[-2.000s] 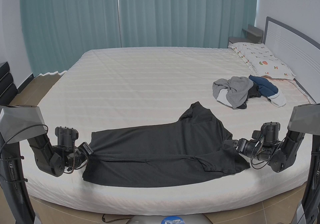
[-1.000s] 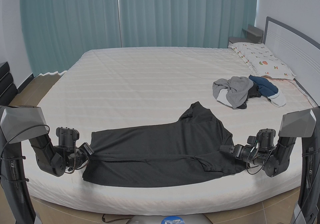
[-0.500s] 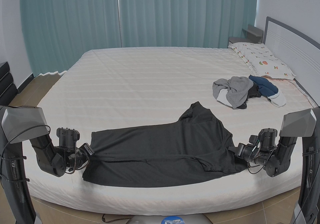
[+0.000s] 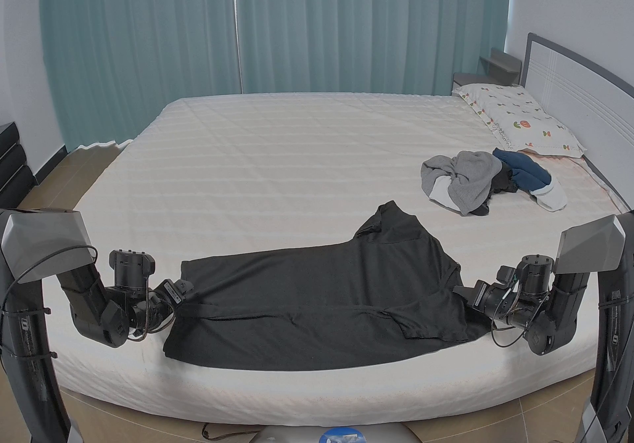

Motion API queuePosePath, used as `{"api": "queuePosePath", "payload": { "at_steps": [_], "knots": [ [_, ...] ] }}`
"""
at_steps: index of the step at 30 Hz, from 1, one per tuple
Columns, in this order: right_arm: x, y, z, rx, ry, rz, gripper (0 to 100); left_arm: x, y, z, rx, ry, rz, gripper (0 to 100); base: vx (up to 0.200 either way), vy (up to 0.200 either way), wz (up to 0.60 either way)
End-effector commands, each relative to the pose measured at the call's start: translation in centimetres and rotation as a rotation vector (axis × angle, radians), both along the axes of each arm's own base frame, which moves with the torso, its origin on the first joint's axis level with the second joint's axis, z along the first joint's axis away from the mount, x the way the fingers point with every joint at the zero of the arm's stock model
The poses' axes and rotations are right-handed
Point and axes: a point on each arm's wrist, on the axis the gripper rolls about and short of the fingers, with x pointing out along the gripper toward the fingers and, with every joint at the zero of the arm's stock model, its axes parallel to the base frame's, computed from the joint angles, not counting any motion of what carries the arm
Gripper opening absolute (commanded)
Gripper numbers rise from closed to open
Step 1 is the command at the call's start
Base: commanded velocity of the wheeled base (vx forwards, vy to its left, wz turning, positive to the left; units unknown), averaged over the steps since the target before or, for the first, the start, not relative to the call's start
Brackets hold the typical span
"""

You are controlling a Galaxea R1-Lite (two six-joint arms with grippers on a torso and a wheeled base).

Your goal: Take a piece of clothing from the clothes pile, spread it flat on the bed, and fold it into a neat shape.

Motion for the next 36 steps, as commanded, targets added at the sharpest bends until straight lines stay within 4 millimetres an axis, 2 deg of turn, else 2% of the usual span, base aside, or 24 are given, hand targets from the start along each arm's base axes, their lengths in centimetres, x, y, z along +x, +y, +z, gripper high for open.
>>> {"api": "queuePosePath", "payload": {
  "at_steps": [1, 3, 6, 11, 13, 21, 24, 28, 36],
  "knots": [
    [-0.3, 0.0, -0.1, 0.019, -0.005, 0.017, 0, 0.0, 0.4, 1.1, -0.023, -0.033, -0.006, 100, 0.0, 0.0, 0.0],
    [-0.4, 0.0, -0.2, 0.023, -0.006, 0.022, 0, 0.0, 0.7, 1.3, -0.054, -0.038, -0.036, 100, 0.0, 0.0, 0.0],
    [-0.5, 0.1, -0.3, 0.024, -0.017, 0.025, 0, 0.1, 2.1, 1.5, -0.126, -0.046, -0.112, 100, 0.0, 0.0, 0.0],
    [-0.5, 0.2, -0.3, 0.025, -0.023, 0.029, 0, -0.4, 4.2, 1.1, -0.113, -0.062, -0.27, 100, 0.0, 0.0, 0.0],
    [-0.5, 0.2, -0.3, 0.026, -0.024, 0.032, 0, -0.5, 4.5, 0.7, -0.114, -0.062, -0.307, 100, 0.0, 0.0, 0.0],
    [-0.8, 0.3, 0.0, 0.034, -0.025, 0.055, 0, 0.1, 4.3, -0.8, -0.108, -0.097, -0.332, 100, 0.0, 0.0, 0.0],
    [-0.9, 0.4, -0.1, 0.034, -0.022, 0.057, 0, 0.5, 3.7, -2.2, -0.094, -0.128, -0.349, 100, 0.0, 0.0, 0.0],
    [-0.9, 0.4, -0.1, 0.033, -0.02, 0.057, 0, 0.4, 2.9, -2.6, -0.093, -0.134, -0.369, 100, 0.0, 0.0, 0.0],
    [-1.0, 0.4, -0.1, 0.034, -0.017, 0.058, 0, 0.4, 2.7, -2.7, -0.089, -0.132, -0.375, 100, 0.0, 0.0, 0.0]
  ]
}}
